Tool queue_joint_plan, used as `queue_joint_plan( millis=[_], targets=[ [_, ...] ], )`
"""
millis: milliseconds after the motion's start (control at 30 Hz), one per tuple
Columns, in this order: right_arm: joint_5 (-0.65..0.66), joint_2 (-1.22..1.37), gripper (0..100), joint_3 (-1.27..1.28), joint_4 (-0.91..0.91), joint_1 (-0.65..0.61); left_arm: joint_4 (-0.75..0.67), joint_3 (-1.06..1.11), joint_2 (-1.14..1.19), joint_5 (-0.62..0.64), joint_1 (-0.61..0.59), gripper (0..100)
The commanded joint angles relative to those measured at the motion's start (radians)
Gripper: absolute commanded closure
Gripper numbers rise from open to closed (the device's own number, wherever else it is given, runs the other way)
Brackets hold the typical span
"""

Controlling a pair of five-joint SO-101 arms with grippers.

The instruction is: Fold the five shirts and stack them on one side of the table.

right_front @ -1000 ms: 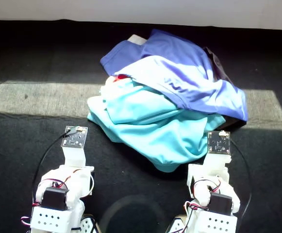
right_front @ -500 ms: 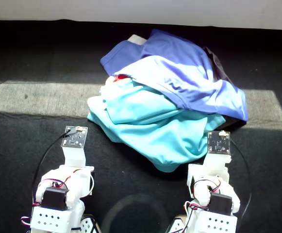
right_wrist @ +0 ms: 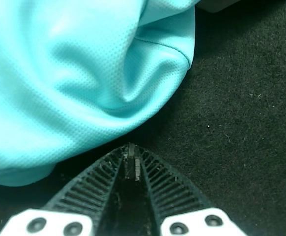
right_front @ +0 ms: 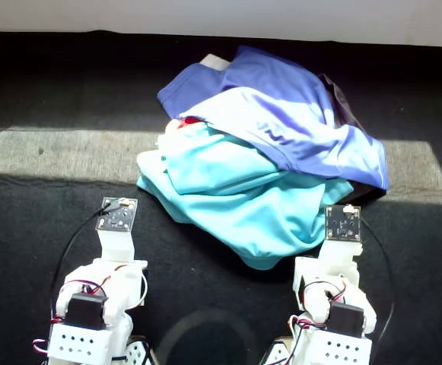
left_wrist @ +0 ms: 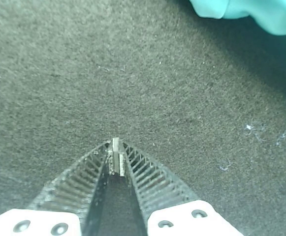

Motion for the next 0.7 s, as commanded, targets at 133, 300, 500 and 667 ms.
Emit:
queue_joint_plan(
  millis=[133, 300, 500, 667],
  targets=[
    [-0.005, -0.002, 99.1, 0.133, -0.012, 0.008, 0.0, 0.013, -0.004, 0.002, 0.016, 99],
    [-0.005, -0.002, 99.1, 0.133, -0.012, 0.008, -0.005, 0.013, -0.004, -0.015, 0.024, 99],
    [-0.005, -0.002, 99.1, 0.133, -0.012, 0.008, -0.219, 0.013, -0.004, -0.368, -0.067, 99],
    [-0.005, -0.002, 99.1, 0.133, -0.012, 0.008, -0.443, 0.005, -0.004, -0.419, -0.079, 99]
  ],
)
